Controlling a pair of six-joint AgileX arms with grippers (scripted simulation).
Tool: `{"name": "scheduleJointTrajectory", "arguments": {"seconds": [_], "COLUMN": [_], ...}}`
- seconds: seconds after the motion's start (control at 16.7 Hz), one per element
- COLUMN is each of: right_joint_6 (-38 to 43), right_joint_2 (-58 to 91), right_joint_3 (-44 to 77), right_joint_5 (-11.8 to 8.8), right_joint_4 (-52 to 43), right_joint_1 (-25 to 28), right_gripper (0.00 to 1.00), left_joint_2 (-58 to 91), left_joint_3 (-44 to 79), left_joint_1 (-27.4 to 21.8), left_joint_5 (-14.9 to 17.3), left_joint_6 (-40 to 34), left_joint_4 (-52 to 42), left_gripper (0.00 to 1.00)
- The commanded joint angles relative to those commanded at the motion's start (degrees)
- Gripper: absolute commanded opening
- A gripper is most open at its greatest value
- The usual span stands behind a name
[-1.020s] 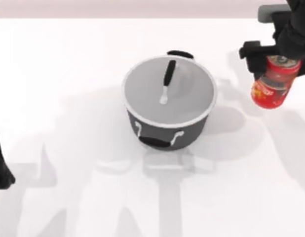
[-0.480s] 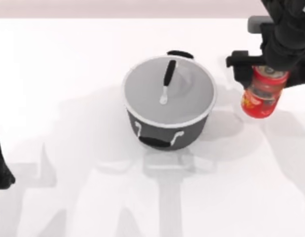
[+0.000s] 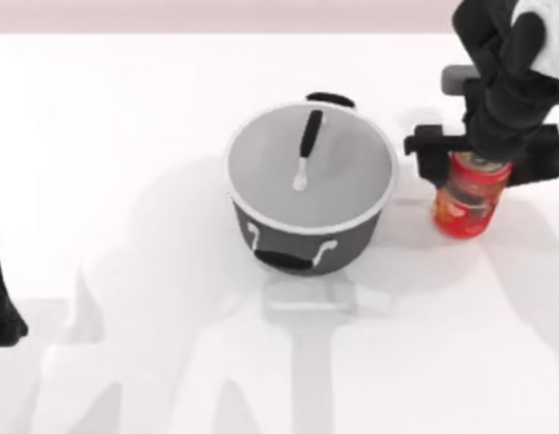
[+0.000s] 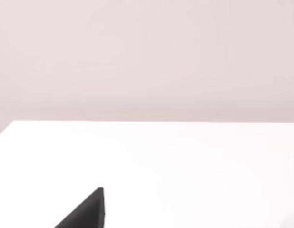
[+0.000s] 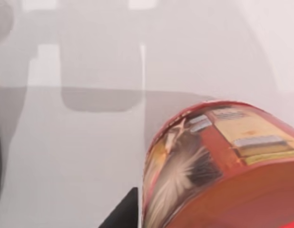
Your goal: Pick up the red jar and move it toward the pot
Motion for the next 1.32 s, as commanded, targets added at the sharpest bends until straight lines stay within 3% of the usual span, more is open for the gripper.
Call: {"name": "scheduleJointTrajectory", "arguments": {"seconds": [0.18,0.96,1.32], "right_joint_6": [0.00,0.00,0.00], "right_joint_2": [0.03,0.03,0.03], "right_joint_3": [-0.04,-0.04,-0.04], "right_joint_5": [0.00,0.00,0.00], "right_joint_4": [0.04,0.04,0.04], "right_joint_1": [0.00,0.00,0.00], "right_gripper": [0.00,0.98,1.00], "left_joint_2": [0.00,0.00,0.00], "left_joint_3": [0.00,0.00,0.00], "left_joint_1": [0.00,0.00,0.00], "left_joint_5": [0.00,0.00,0.00], "left_joint_6": [0.00,0.00,0.00], "left_joint_4": [0.00,0.00,0.00], "left_gripper": [1.00,1.00,1.00]}}
